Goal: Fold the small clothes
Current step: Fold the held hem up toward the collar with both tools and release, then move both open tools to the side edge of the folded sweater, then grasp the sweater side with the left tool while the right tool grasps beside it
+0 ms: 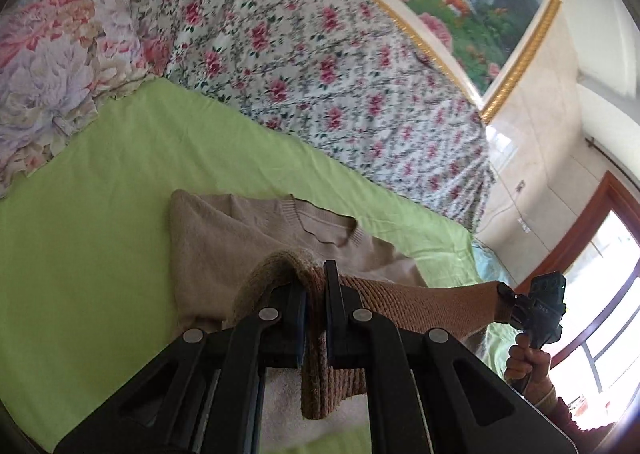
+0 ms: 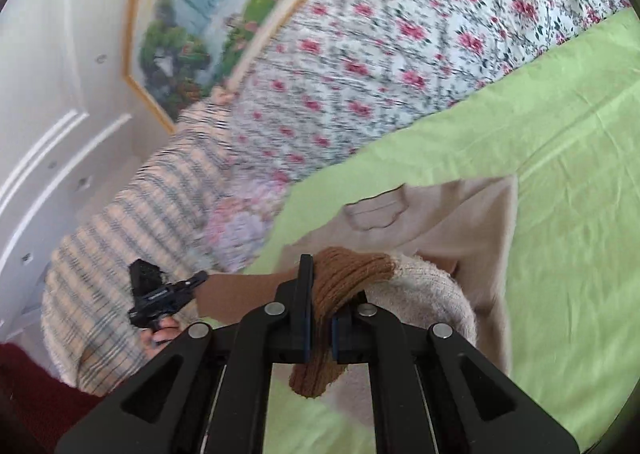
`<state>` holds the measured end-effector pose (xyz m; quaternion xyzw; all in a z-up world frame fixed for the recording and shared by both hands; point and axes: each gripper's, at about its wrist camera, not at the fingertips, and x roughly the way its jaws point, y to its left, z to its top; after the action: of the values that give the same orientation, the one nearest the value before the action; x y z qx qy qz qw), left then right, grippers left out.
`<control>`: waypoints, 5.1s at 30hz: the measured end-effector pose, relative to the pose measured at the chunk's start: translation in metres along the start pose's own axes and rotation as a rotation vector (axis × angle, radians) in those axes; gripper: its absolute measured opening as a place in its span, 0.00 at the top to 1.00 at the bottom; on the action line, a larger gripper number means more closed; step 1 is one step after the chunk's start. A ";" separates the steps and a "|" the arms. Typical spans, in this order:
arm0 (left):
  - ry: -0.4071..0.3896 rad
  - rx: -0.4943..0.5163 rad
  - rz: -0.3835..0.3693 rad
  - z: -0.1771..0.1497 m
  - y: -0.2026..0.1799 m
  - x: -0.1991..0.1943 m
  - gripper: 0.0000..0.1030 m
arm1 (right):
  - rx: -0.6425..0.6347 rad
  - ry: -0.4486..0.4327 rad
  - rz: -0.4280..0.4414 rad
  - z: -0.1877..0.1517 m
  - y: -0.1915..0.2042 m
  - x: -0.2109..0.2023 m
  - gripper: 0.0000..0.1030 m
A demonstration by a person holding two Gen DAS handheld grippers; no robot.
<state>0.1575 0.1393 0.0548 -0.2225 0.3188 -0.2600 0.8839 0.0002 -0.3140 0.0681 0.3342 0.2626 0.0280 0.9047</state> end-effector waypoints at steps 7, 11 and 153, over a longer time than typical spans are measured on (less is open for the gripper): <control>0.067 -0.057 0.076 0.038 0.035 0.079 0.95 | 0.052 0.056 -0.088 0.040 -0.055 0.072 0.93; 0.130 -0.090 0.129 0.043 0.061 0.125 0.94 | 0.091 0.129 -0.199 0.041 -0.087 0.112 0.93; 0.379 0.364 -0.026 -0.142 -0.253 0.286 0.90 | -0.046 0.375 -0.244 0.038 -0.112 0.125 0.83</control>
<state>0.1699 -0.2580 -0.0306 -0.0113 0.4236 -0.3615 0.8305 0.1125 -0.3948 -0.0346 0.2681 0.4642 -0.0139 0.8441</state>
